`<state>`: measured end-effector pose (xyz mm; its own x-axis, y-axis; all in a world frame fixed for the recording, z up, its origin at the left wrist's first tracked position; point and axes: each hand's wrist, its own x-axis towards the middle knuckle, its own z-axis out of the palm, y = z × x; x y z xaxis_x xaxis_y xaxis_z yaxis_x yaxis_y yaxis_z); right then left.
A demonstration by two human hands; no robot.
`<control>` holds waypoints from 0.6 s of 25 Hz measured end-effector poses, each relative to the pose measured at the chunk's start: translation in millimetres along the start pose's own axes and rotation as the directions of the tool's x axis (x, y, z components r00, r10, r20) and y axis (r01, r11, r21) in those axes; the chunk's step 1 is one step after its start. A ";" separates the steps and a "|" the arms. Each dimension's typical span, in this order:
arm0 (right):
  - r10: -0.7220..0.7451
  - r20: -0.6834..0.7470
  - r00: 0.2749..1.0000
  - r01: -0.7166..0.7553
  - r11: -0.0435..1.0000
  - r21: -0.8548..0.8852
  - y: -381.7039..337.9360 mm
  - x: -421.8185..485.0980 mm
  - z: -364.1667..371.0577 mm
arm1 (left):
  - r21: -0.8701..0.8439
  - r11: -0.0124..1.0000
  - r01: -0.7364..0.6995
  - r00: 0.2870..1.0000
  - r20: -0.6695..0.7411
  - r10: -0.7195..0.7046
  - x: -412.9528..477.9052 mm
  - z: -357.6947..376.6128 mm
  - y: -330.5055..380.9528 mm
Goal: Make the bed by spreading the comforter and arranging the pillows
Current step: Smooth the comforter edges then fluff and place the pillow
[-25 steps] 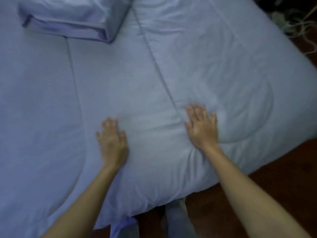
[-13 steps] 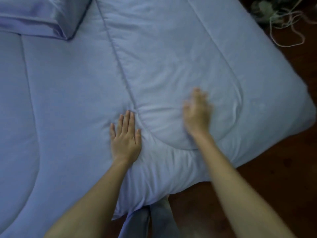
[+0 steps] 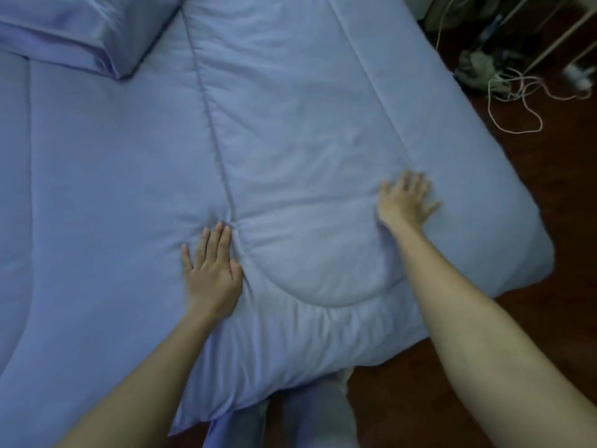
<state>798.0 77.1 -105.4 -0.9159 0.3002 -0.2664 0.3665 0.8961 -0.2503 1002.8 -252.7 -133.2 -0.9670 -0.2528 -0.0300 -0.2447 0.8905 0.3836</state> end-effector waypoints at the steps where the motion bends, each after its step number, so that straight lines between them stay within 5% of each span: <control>1: -0.119 0.023 0.993 0.120 0.992 -0.033 -35.7 3.0 6.6 | -0.020 0.997 0.072 0.997 -0.008 -0.072 2.0 -0.3 11.1; 2: -0.324 0.086 0.942 0.329 0.942 -0.059 -73.0 1.6 16.4 | -0.042 0.989 0.142 0.989 -0.031 -0.143 4.9 1.4 28.3; 4: -0.655 0.265 0.708 0.693 0.715 -0.085 -132.4 -23.1 36.5 | -0.073 0.976 0.203 0.974 -0.085 -0.209 4.7 11.2 66.4; 5: -0.730 0.338 0.595 0.791 0.607 -0.079 -140.9 -33.0 41.2 | -0.071 0.980 0.188 0.975 -0.104 -0.194 2.0 20.6 87.3; 7: -0.782 0.314 0.538 0.836 0.542 -0.081 -116.0 -8.9 35.4 | -0.021 0.992 0.127 0.986 -0.109 -0.129 -0.2 45.4 137.2; 10: -0.705 0.089 0.704 0.710 0.701 -0.065 -11.4 95.0 2.1 | 0.048 0.996 0.075 0.991 -0.113 -0.069 3.3 74.3 208.7; 13: -0.434 -0.054 0.899 0.434 0.901 -0.004 124.6 187.3 -48.6 | 0.076 0.990 0.116 0.985 -0.138 -0.105 9.8 85.5 244.1; 15: -0.190 -0.011 0.982 0.189 0.970 0.150 210.6 222.1 -64.1 | 0.084 0.985 0.148 0.979 -0.152 -0.134 12.2 84.0 242.4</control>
<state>661.3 353.5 -157.6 -0.9706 0.1282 -0.2037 0.2068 0.8772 -0.4333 925.7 -8.2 -118.1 -0.9035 -0.4244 0.0594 -0.3901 0.8719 0.2959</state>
